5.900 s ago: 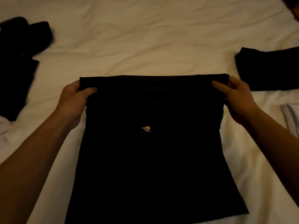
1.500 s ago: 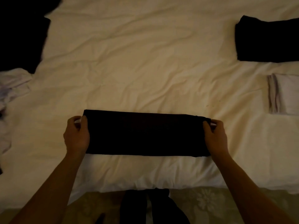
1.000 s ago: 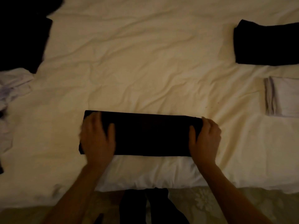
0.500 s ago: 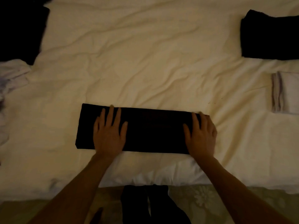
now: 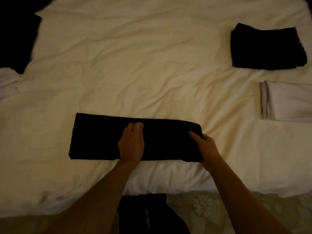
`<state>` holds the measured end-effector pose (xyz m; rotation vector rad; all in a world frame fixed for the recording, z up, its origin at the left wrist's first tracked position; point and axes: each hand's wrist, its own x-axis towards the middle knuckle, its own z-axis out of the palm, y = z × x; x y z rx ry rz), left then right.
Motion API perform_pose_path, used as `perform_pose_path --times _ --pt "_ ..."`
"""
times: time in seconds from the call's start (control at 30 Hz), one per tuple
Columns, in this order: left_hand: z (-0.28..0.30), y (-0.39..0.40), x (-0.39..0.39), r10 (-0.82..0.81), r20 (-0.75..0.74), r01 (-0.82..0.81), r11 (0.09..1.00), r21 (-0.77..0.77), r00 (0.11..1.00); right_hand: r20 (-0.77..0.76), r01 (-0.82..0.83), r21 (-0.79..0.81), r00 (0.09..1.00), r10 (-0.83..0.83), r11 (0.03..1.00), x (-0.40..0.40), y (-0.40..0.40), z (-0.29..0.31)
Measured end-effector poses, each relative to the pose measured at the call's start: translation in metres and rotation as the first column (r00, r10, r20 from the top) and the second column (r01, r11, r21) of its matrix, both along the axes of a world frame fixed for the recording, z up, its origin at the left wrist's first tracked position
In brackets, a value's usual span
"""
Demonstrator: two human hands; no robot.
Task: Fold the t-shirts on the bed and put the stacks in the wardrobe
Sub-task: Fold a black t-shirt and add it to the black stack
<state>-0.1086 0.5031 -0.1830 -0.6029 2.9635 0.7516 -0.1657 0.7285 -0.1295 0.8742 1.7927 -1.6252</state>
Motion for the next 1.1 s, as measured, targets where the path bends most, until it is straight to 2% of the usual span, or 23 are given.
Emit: perform_pose_path --times 0.07,0.17,0.3,0.37,0.4,0.43,0.47,0.5,0.53,0.57,0.6,0.7,0.77,0.8,0.83,0.87,0.9,0.93,0.97,1.03,1.07,1.1 --pt "0.001 -0.002 0.0 -0.022 0.028 0.021 1.0 0.008 0.999 -0.066 0.002 -0.038 0.998 -0.005 0.999 0.001 0.001 0.013" --pt "0.0 -0.005 0.002 -0.121 0.2 0.138 0.988 -0.071 0.972 -0.145 -0.035 -0.111 0.989 0.018 0.993 0.008 -0.014 0.041" --pt "0.01 0.003 -0.012 -0.115 0.35 0.14 0.989 -0.048 0.93 -0.217 -0.097 -0.25 0.975 0.042 0.963 0.015 -0.057 0.082" --pt "0.011 0.001 -0.008 -0.088 0.369 0.072 0.996 0.058 0.925 -0.217 -0.142 -0.298 0.973 0.079 0.944 0.019 -0.087 0.092" --pt "0.019 -0.003 -0.008 -0.066 0.37 -0.059 0.947 0.317 0.927 -0.215 -0.171 -0.302 0.971 0.108 0.938 0.021 -0.103 0.093" --pt "0.032 -0.007 -0.007 0.063 0.338 -0.275 0.729 0.627 0.939 -0.217 -0.198 -0.294 0.967 0.137 0.935 0.024 -0.121 0.092" --pt "0.043 -0.013 -0.005 0.191 0.411 -0.453 0.38 0.806 0.891 -0.217 -0.217 -0.279 0.963 0.159 0.935 0.027 -0.139 0.089" --pt "0.05 -0.022 -0.004 0.242 0.462 -0.497 0.107 0.861 0.853 -0.21 -0.226 -0.26 0.962 0.173 0.939 0.029 -0.157 0.083" --pt "0.052 -0.037 -0.003 0.251 0.455 -0.474 0.017 0.88 0.854 -0.202 -0.229 -0.235 0.962 0.183 0.945 0.032 -0.175 0.076" --pt "0.053 -0.053 0.0 0.262 0.462 -0.471 -0.034 0.882 0.847 -0.192 -0.231 -0.208 0.962 0.192 0.95 0.034 -0.193 0.068" --pt "0.05 -0.073 0.006 0.265 0.449 -0.461 -0.018 0.887 0.853 -0.18 -0.238 -0.18 0.962 0.205 0.955 0.038 -0.209 0.059" --pt "0.062 -0.13 0.024 0.305 0.379 -0.431 0.123 0.894 0.874 -0.172 -0.302 -0.046 0.942 0.29 0.952 0.047 -0.257 0.037" --pt "0.064 -0.156 0.032 0.282 0.382 -0.439 0.172 0.882 0.88 -0.167 -0.408 0.075 0.894 0.415 0.91 0.052 -0.283 0.028" --pt "0.062 -0.164 0.032 0.272 0.376 -0.442 0.246 0.863 0.886 -0.163 -0.481 0.124 0.853 0.496 0.868 0.055 -0.293 0.025" --pt "0.064 -0.169 0.031 0.249 0.353 -0.426 0.386 0.818 0.902 -0.157 -0.552 0.171 0.802 0.576 0.816 0.058 -0.301 0.023" --pt "0.06 -0.171 0.03 0.203 0.316 -0.373 0.581 0.723 0.927 -0.149 -0.604 0.216 0.756 0.637 0.767 0.061 -0.303 0.021" --pt "0.058 -0.172 0.03 0.181 0.298 -0.324 0.77 0.549 0.937 -0.144 -0.63 0.256 0.725 0.673 0.733 0.063 -0.302 0.02" --pt "0.055 -0.173 0.03 0.173 0.278 -0.269 0.894 0.359 0.945 -0.156 -0.628 0.285 0.715 0.682 0.724 0.066 -0.297 0.019" --pt "0.056 -0.175 0.032 0.179 0.276 -0.252 0.932 0.26 0.944 -0.183 -0.599 0.313 0.724 0.665 0.738 0.069 -0.289 0.019" --pt "0.051 -0.177 0.036 0.154 0.303 -0.25 0.918 0.307 0.94 -0.263 -0.463 0.397 0.769 0.582 0.792 0.074 -0.27 0.019" --pt "0.045 -0.178 0.039 0.111 0.309 -0.222 0.909 0.351 0.945 -0.305 -0.368 0.486 0.779 0.548 0.793 0.077 -0.26 0.017" --pt "0.039 -0.178 0.043 0.062 0.301 -0.18 0.906 0.382 0.952 -0.335 -0.268 0.607 0.767 0.547 0.748 0.08 -0.251 0.013"
